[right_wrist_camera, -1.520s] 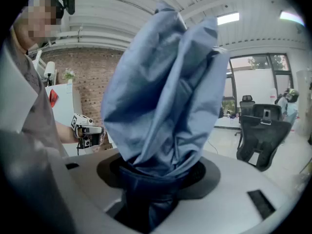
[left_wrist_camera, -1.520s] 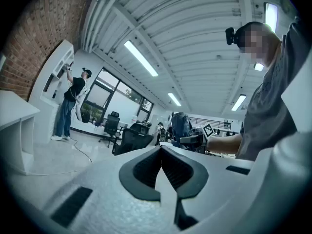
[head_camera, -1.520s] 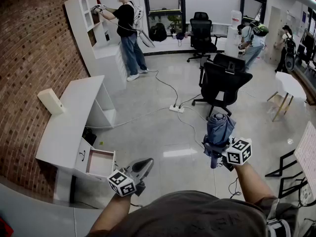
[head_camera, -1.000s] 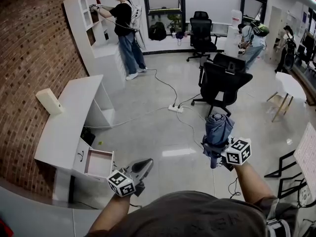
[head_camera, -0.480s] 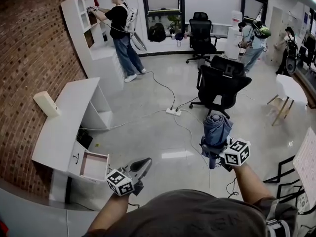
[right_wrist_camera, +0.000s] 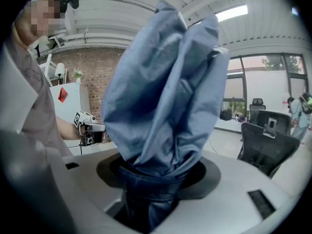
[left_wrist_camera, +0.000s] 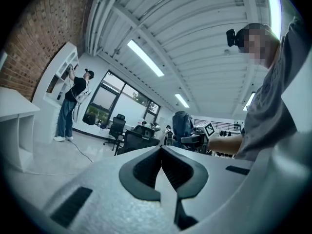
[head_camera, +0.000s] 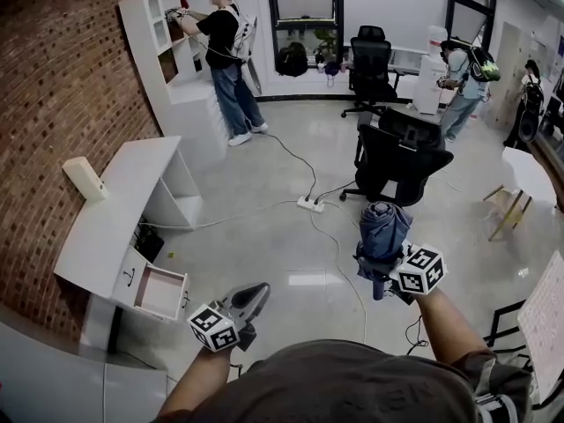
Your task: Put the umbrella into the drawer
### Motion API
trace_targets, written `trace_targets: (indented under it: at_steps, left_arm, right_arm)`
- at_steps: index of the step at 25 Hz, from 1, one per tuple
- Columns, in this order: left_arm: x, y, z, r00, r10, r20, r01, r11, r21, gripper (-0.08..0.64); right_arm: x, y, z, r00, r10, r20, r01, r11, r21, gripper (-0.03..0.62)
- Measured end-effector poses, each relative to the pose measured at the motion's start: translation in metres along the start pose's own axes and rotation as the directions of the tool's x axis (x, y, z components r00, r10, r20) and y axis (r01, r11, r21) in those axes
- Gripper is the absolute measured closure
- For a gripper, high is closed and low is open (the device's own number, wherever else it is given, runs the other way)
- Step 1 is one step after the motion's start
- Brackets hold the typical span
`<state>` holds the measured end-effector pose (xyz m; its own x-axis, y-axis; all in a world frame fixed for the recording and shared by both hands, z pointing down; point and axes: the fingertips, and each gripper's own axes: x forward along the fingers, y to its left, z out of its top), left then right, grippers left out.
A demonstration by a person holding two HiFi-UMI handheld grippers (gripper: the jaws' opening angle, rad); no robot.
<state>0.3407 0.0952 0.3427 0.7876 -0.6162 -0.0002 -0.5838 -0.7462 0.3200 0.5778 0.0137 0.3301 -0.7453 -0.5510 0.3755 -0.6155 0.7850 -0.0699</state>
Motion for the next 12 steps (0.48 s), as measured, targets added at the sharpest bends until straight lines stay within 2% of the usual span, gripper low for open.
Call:
trace_targets:
  at_steps: [6, 12]
  left_arm:
    - [0.006, 0.031, -0.004, 1.0, 0.021, 0.002, -0.021, 1.0, -0.023, 0.558]
    - [0.014, 0.099, 0.012, 1.0, -0.001, 0.027, 0.002, 0.999, -0.035, 0.558]
  right_arm:
    - [0.027, -0.016, 0.003, 1.0, 0.012, -0.018, -0.012, 1.0, -0.004, 0.351]
    - [0.082, -0.03, 0.024, 0.999, 0.007, -0.035, -0.008, 1.0, -0.026, 0.351]
